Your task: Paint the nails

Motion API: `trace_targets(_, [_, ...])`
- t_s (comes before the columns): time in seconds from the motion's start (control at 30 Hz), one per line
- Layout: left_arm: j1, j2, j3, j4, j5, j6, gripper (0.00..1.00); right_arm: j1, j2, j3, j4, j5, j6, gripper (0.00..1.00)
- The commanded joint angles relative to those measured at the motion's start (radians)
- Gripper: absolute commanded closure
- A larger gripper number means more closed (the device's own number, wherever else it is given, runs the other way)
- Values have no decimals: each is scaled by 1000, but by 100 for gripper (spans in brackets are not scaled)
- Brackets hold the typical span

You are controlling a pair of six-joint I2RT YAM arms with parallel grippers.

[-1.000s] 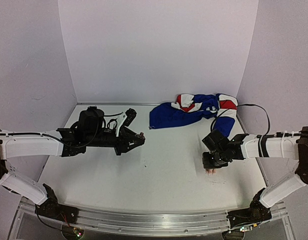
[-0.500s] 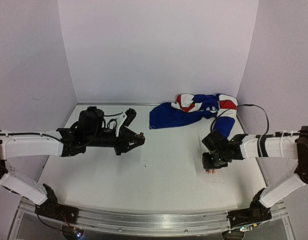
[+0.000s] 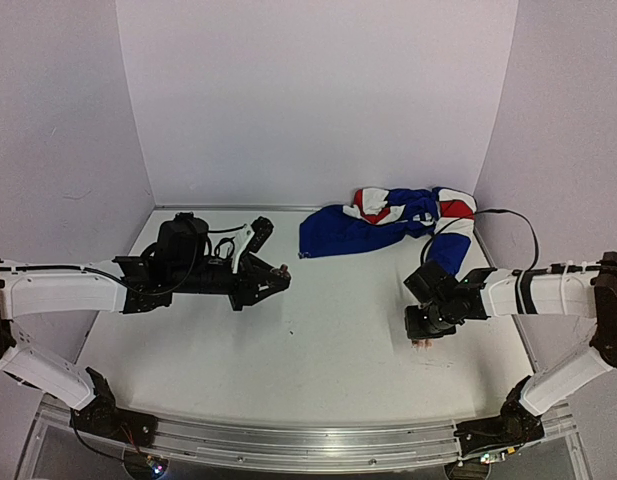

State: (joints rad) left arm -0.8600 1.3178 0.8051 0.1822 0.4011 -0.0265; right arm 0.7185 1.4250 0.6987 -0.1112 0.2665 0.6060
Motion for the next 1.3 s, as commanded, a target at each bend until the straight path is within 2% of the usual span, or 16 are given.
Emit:
trace_targets(0.0, [4, -24, 53, 28, 21, -4, 100, -4, -6, -2, -38, -15, -7, 100])
trace_targets(0.6, [5, -23, 50, 27, 25, -10, 100, -4, -69, -13, -31, -51, -15, 100])
trace_targets(1.03, [4, -26, 52, 27, 24, -10, 100, -4, -87, -17, -37, 67, 14, 100])
trace_targets(1.27, [4, -31, 46, 25, 19, -7, 100, -4, -58, -10, -34, 58, 10, 100])
